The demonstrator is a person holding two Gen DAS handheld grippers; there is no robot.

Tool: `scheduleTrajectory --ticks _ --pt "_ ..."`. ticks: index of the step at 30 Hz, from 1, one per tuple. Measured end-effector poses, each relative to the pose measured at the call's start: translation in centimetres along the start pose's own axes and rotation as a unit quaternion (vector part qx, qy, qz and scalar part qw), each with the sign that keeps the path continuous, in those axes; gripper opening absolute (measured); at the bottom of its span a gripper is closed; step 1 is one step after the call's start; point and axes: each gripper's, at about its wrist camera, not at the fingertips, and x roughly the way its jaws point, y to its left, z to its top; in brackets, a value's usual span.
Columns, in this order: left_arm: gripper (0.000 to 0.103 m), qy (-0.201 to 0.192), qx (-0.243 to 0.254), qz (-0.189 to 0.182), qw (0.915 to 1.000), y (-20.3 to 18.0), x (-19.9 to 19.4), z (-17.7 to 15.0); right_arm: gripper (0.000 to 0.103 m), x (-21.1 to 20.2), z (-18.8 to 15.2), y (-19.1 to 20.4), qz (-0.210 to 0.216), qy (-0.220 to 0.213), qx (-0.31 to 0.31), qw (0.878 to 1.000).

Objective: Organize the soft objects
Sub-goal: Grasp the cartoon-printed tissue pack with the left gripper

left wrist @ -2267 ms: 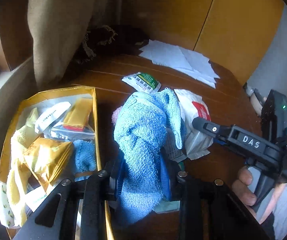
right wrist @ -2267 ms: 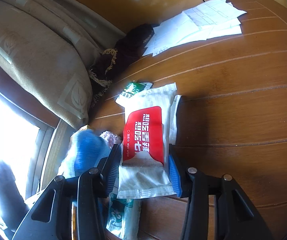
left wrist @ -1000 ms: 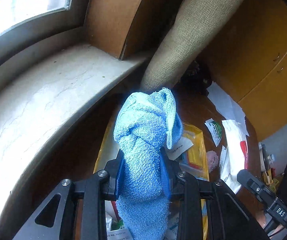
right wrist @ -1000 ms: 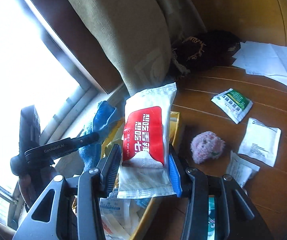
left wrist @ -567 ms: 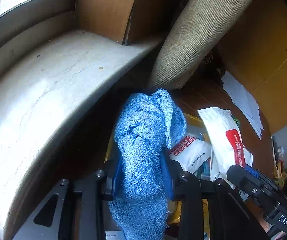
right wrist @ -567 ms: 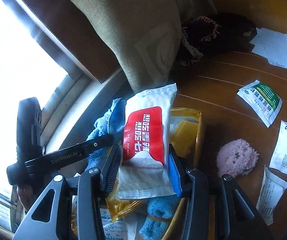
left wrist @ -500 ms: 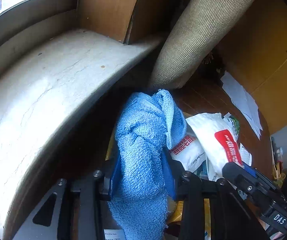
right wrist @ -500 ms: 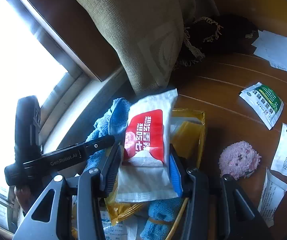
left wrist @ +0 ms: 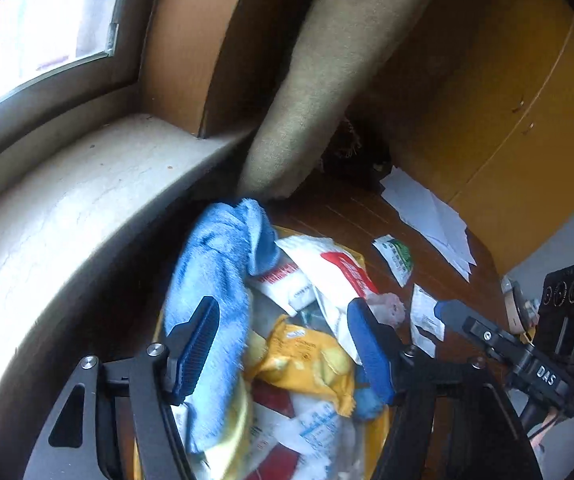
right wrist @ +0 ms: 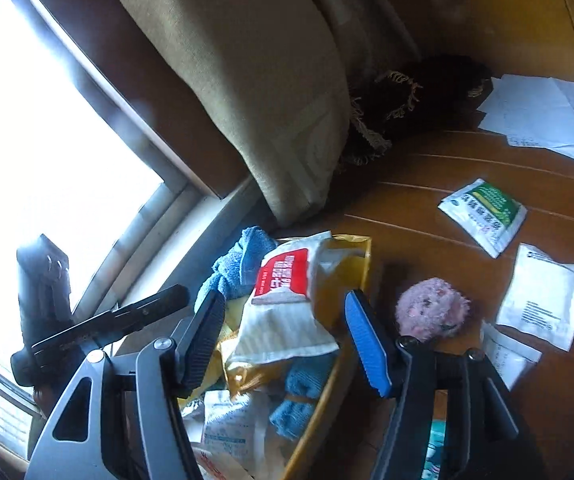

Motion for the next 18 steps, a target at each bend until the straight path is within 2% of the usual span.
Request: scheduleTrajectory --ticks 5,10,16,18 --pt "0.07 0.016 0.042 -0.027 0.9986 -4.6 -0.5 -2.9 0.063 -3.4 -1.4 -5.3 -0.038 -0.015 0.045 0.998" --pt "0.07 0.044 0.095 -0.046 0.9935 -10.2 0.6 -5.8 0.063 -5.2 -2.8 -10.3 -0.075 -0.024 0.092 0.993" --pt "0.07 0.084 0.15 -0.028 0.9847 -15.4 3.9 -9.5 0.063 -6.0 -4.0 -14.1 -0.059 -0.025 0.13 0.989" --pt "0.07 0.099 0.173 -0.011 0.9798 -16.9 5.3 -10.7 0.063 -5.9 -4.2 -15.0 -0.051 -0.021 0.144 0.988"
